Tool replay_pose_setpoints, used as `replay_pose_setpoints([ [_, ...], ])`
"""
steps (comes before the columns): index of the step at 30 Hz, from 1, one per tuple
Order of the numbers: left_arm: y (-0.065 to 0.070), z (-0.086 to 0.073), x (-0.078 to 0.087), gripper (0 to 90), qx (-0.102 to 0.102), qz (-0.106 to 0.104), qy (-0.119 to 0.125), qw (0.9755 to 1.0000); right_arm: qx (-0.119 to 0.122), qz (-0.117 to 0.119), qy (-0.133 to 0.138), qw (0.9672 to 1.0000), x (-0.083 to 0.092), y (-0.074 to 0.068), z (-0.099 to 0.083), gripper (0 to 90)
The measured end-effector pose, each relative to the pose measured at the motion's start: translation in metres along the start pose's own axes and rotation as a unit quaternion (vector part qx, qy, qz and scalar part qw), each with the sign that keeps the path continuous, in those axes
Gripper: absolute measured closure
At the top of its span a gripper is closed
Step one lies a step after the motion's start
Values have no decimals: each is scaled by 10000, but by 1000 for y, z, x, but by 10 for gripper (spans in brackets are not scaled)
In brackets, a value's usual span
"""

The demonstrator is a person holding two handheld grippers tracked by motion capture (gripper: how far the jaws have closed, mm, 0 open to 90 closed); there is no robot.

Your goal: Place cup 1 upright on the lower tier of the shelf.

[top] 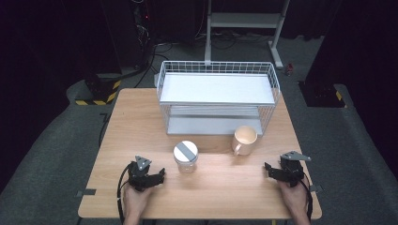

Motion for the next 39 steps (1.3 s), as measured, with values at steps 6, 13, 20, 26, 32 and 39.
replay_pose_setpoints([
  [6, 1, 0, 0, 152, 15, 7, 5, 10000, 2, -1, 2, 10000, 0, 0, 0, 262],
  [13, 2, -3, 3, 151, 25, -79, 65, 9999, 3, -1, 1, 10000, 0, 0, 0, 262],
  [20, 9, -5, 7, 146, -47, -127, 100, 9999, 1, 1, 1, 10000, 0, 0, 0, 262],
  [26, 13, -6, 12, 141, -65, -265, 127, 9995, 2, -1, 1, 10000, 0, 0, 0, 262],
  [32, 19, -6, 16, 119, -151, -365, 171, 9991, -4, 4, -1, 10000, 0, 0, 0, 262],
  [39, 28, -6, 20, 103, -261, -481, 222, 9983, 2, -1, 1, 10000, 0, 0, 0, 262],
])
Point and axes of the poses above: each handheld gripper's, and its own axes: x roughly backward along the jaws, z roughly out of its top, y roughly to its right, the point moved 1 cm from there along -x, roughly forward along the jaws, and after that the axes turned 9 degrees about -y, right-handed, at the moved point
